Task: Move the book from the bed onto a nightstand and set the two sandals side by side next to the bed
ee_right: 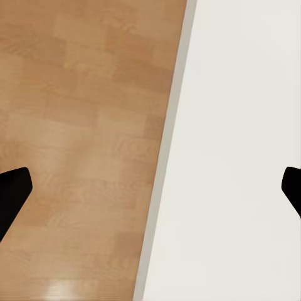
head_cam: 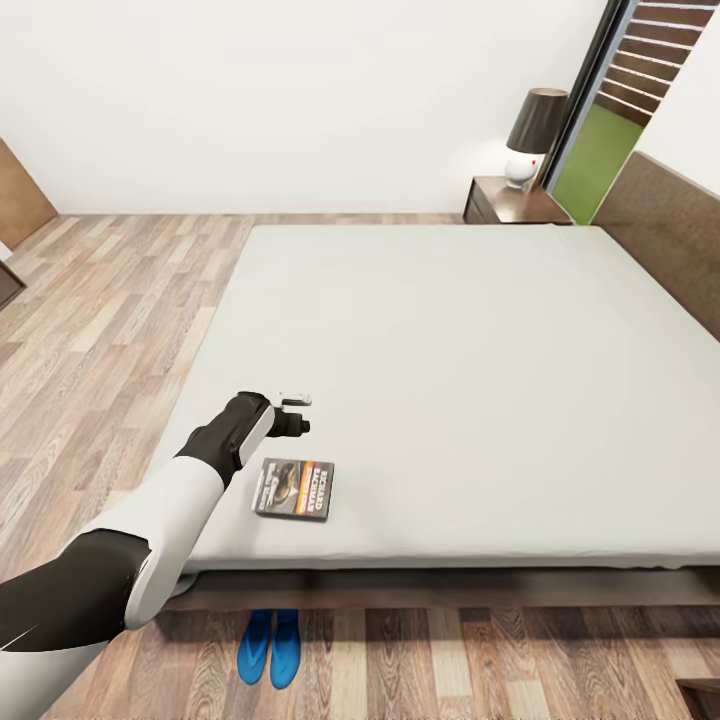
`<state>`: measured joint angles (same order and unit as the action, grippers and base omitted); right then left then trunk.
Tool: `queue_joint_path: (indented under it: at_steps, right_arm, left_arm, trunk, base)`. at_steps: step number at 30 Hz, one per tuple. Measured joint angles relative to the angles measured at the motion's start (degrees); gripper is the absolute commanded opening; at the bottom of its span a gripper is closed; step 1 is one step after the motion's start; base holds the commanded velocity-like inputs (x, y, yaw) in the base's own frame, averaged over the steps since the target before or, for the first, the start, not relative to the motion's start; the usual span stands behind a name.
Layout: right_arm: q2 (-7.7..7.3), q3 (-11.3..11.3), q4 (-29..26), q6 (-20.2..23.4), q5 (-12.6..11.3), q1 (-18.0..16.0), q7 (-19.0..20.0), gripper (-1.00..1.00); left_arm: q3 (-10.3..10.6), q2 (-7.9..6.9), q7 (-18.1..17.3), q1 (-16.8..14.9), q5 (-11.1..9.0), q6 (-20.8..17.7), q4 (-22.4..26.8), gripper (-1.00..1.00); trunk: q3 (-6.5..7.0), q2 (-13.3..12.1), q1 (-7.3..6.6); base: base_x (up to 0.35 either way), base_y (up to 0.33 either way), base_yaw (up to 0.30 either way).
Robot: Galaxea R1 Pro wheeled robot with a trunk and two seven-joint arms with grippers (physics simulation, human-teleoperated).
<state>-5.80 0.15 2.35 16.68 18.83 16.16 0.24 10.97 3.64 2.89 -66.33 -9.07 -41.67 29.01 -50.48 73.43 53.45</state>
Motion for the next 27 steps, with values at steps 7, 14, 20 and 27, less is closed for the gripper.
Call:
queue_joint_path:
  at_steps: [7,14,20,27]
  right_arm:
    - [0.0,0.01,0.0,0.0,0.0,0.0,0.0,1.0]
    - [0.09,0.02,0.0,0.0,0.0,0.0,0.0,1.0]
    - [0.27,0.02,0.0,0.01,0.0,0.0,0.02,1.0]
    - [0.33,0.02,0.0,0.0,0.0,0.0,0.03,1.0]
  left_arm:
    - [0.0,0.0,-0.07,-0.01,-0.01,-0.02,0.03,1.0]
    - [0.01,0.0,-0.1,-0.19,0.01,0.04,0.44,1.0]
    - [-0.08,-0.13,-0.1,-0.53,0.01,-0.03,1.39,1.0]
    - [-0.27,-0.72,-0.14,-1.7,-0.18,-0.14,1.74,1.0]
  trunk:
    - [-0.65,0.0,0.0]
    - [-1.29,0.0,0.0]
    - [-1.85,0.0,0.0]
    - [-2.49,0.0,0.0]
  base:
    - [0.0,0.0,0.0]
    - [0.0,0.0,0.0]
    - [0.0,0.0,0.0]
    - [0.0,0.0,0.0]
